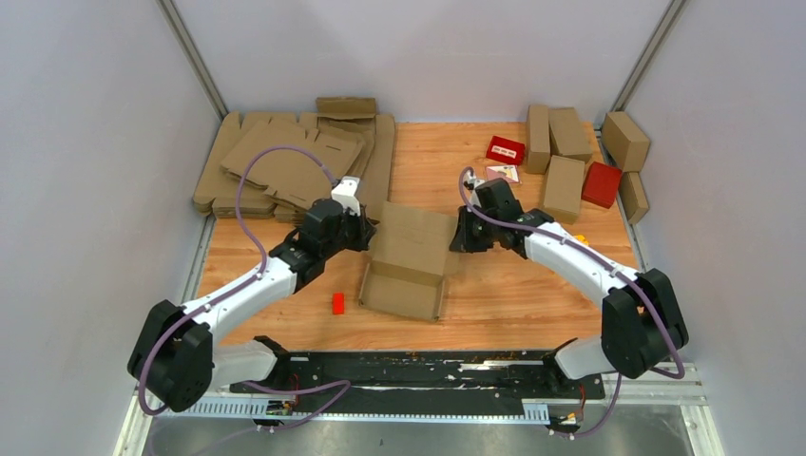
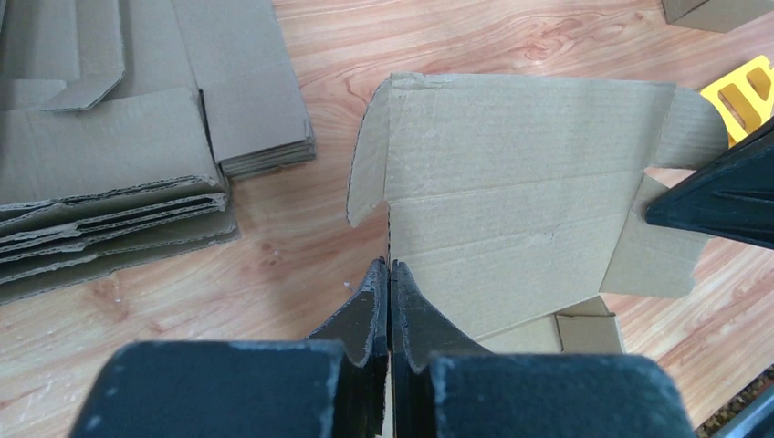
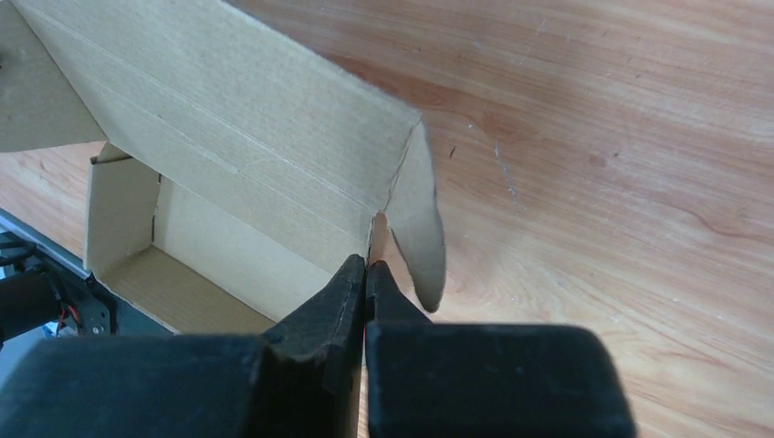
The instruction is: Fold the paper box
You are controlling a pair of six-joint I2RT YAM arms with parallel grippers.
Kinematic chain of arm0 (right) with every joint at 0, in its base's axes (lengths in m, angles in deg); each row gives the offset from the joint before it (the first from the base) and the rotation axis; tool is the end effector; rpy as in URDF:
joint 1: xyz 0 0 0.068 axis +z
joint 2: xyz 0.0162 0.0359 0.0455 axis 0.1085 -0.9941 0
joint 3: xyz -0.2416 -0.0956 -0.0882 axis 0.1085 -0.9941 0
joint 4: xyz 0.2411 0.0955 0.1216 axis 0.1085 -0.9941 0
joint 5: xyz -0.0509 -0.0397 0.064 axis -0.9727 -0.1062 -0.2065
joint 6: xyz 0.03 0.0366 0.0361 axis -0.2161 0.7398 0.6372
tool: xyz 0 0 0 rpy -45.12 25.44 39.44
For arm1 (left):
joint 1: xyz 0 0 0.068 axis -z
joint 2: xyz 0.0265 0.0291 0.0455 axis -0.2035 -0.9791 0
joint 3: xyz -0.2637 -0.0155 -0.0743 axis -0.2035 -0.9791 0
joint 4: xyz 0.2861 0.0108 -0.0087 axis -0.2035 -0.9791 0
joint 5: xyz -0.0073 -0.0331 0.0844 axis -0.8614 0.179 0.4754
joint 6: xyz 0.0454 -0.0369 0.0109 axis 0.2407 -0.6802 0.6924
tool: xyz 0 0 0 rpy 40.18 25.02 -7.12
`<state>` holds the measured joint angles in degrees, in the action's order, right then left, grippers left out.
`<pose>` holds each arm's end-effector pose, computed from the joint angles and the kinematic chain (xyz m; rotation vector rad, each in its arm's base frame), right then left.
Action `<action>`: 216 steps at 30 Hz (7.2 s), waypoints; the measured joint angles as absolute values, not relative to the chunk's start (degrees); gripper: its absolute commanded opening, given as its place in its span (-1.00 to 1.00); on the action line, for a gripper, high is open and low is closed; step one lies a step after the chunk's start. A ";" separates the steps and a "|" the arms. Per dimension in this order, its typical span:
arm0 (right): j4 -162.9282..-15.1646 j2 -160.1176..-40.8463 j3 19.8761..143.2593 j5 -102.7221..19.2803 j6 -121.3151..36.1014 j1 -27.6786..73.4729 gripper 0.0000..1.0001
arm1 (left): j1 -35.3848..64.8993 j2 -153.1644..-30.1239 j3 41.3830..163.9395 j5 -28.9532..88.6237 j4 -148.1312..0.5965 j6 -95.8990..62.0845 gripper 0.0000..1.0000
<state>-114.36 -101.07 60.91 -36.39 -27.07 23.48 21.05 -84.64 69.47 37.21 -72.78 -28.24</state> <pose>0.2746 0.1680 0.2155 -0.2644 2.5651 0.6460 0.2464 -0.1596 0.2271 0.1898 2.0795 -0.6201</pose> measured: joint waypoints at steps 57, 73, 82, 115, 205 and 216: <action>-72.24 -97.09 42.14 -70.92 -31.97 23.77 -1.00 | 38.93 -109.38 63.97 64.62 -21.98 -24.05 -0.86; -72.46 -94.97 41.40 -70.73 -30.29 23.57 -1.00 | 39.98 -109.51 74.70 72.53 -38.48 -32.09 -0.88; -72.42 -94.43 39.80 -69.35 -28.89 23.59 -1.00 | 41.88 -111.48 68.60 73.43 -30.62 -31.20 -0.88; -66.69 -86.86 28.87 -62.57 -32.69 24.45 -1.00 | 46.04 -85.36 68.12 61.10 -65.41 -22.96 0.41; -93.49 -66.91 20.92 -29.75 -23.55 24.45 -0.92 | 39.44 -103.90 93.78 18.24 -88.41 -5.54 -0.76; -84.22 -71.41 20.92 -29.68 -22.68 24.45 -0.90 | 39.46 -104.42 90.65 14.50 -85.15 -7.79 -0.70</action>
